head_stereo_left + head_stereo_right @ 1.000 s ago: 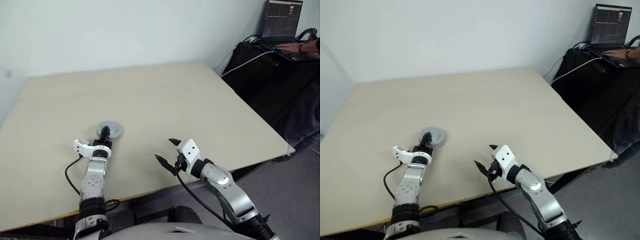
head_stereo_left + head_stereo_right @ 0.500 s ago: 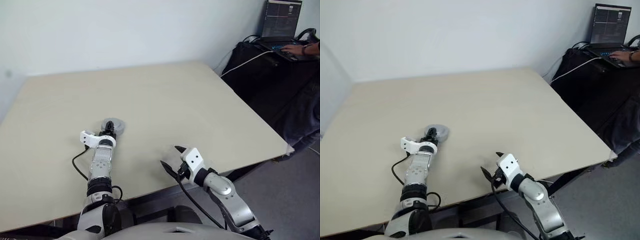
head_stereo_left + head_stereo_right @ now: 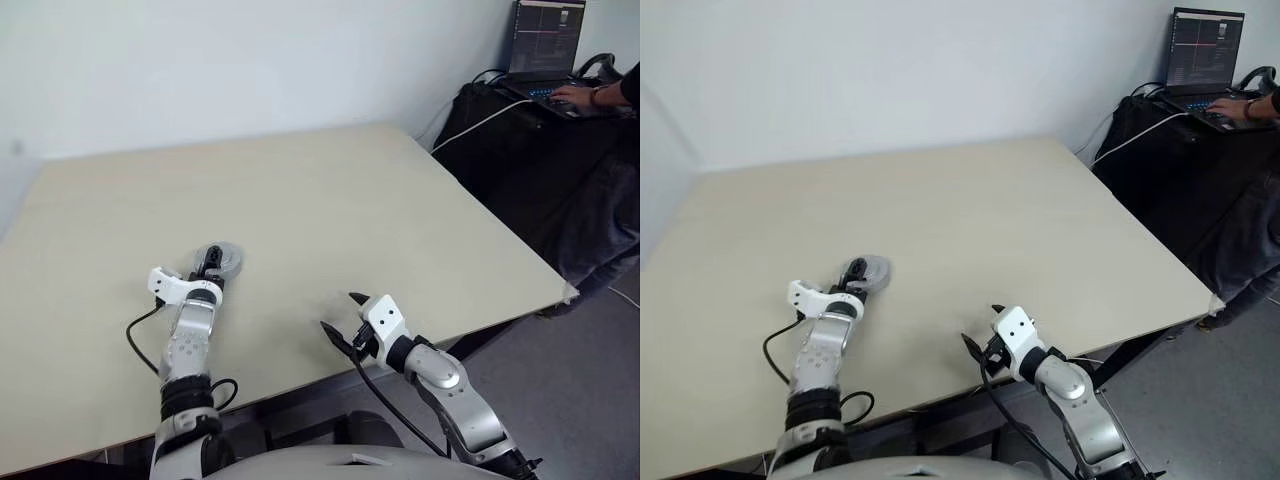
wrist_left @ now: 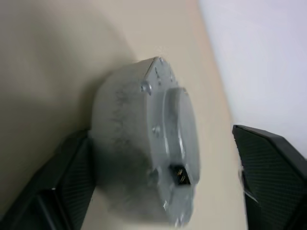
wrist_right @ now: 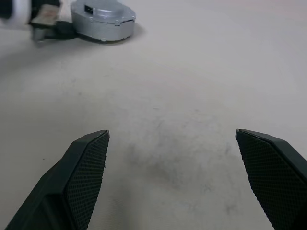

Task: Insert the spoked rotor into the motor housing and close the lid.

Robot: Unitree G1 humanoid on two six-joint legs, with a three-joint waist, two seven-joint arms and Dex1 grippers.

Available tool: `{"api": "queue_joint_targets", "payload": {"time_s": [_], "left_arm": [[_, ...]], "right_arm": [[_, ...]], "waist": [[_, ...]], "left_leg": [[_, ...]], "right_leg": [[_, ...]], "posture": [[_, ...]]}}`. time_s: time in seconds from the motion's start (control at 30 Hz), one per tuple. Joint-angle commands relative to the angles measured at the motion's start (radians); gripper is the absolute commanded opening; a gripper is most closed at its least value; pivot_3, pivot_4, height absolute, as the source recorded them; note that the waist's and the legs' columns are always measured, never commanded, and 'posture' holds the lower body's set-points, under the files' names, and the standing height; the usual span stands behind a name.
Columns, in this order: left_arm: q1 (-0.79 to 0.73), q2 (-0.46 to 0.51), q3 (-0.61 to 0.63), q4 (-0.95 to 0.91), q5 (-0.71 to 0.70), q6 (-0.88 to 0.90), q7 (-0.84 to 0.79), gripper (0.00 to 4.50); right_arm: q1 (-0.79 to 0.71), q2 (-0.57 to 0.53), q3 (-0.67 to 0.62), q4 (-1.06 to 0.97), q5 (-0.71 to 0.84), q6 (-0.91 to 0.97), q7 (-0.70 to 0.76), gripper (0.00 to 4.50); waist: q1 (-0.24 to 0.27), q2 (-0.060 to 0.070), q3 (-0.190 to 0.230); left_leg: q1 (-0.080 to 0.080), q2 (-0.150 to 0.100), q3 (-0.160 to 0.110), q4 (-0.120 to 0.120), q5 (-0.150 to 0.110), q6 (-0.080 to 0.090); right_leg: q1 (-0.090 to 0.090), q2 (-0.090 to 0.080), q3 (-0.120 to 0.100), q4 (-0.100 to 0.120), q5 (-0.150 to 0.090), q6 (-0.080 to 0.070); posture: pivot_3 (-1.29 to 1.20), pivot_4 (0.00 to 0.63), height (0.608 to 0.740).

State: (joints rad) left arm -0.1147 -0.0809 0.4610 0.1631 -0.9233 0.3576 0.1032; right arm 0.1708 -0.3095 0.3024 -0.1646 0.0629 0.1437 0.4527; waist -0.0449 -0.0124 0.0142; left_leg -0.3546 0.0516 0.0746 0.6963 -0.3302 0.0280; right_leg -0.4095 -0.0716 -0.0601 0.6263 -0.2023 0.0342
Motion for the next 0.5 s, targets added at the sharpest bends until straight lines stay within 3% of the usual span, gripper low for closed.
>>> {"api": "queue_joint_targets", "payload": {"time_s": [0.03, 0.17, 0.27, 0.4, 0.5], "left_arm": [[0.125, -0.035, -0.014, -0.131, -0.022, 0.079, 0.049, 4.47], [0.241, 0.005, -0.059, -0.247, -0.040, 0.167, 0.011, 4.47], [0.321, 0.085, -0.135, -0.316, 0.033, 0.186, -0.095, 4.47], [0.424, 0.230, -0.312, -0.386, 0.289, 0.046, -0.273, 4.47], [0.478, 0.257, -0.395, -0.398, 0.435, -0.111, -0.339, 4.47]], "right_arm": [[-0.013, 0.005, -0.019, -0.020, 0.006, 0.008, 0.003, 4.50], [-0.016, 0.011, -0.021, -0.017, 0.017, 0.029, 0.013, 4.50], [-0.025, 0.020, -0.027, -0.019, 0.036, 0.056, 0.018, 4.50], [-0.032, 0.041, -0.057, -0.016, 0.059, 0.062, 0.005, 4.50], [-0.030, 0.047, -0.081, -0.010, 0.063, 0.060, -0.006, 4.50]], "waist": [[-0.001, 0.001, -0.001], [0.005, 0.002, -0.002], [0.006, 0.005, -0.003], [0.009, 0.008, -0.001], [0.012, 0.010, 0.000]], "left_leg": [[0.001, 0.000, 0.001, -0.001, 0.000, 0.000], [0.005, 0.000, 0.003, -0.001, -0.001, 0.001], [0.007, 0.000, 0.004, -0.001, -0.001, 0.000], [0.009, 0.001, 0.004, -0.001, -0.002, 0.000], [0.008, 0.001, 0.005, -0.002, -0.002, -0.001]], "right_leg": [[0.000, 0.000, 0.001, 0.000, 0.000, 0.000], [0.002, 0.000, 0.004, 0.000, -0.003, 0.005], [0.003, 0.000, 0.005, 0.001, -0.003, 0.005], [-0.001, 0.001, 0.004, 0.002, -0.003, 0.005], [-0.003, 0.000, 0.005, 0.002, -0.003, 0.005]], "posture": [[0.00, 0.000, 0.740], [0.00, 0.000, 0.740], [0.00, 0.000, 0.740], [0.00, 0.000, 0.740], [0.00, 0.000, 0.740]]}}
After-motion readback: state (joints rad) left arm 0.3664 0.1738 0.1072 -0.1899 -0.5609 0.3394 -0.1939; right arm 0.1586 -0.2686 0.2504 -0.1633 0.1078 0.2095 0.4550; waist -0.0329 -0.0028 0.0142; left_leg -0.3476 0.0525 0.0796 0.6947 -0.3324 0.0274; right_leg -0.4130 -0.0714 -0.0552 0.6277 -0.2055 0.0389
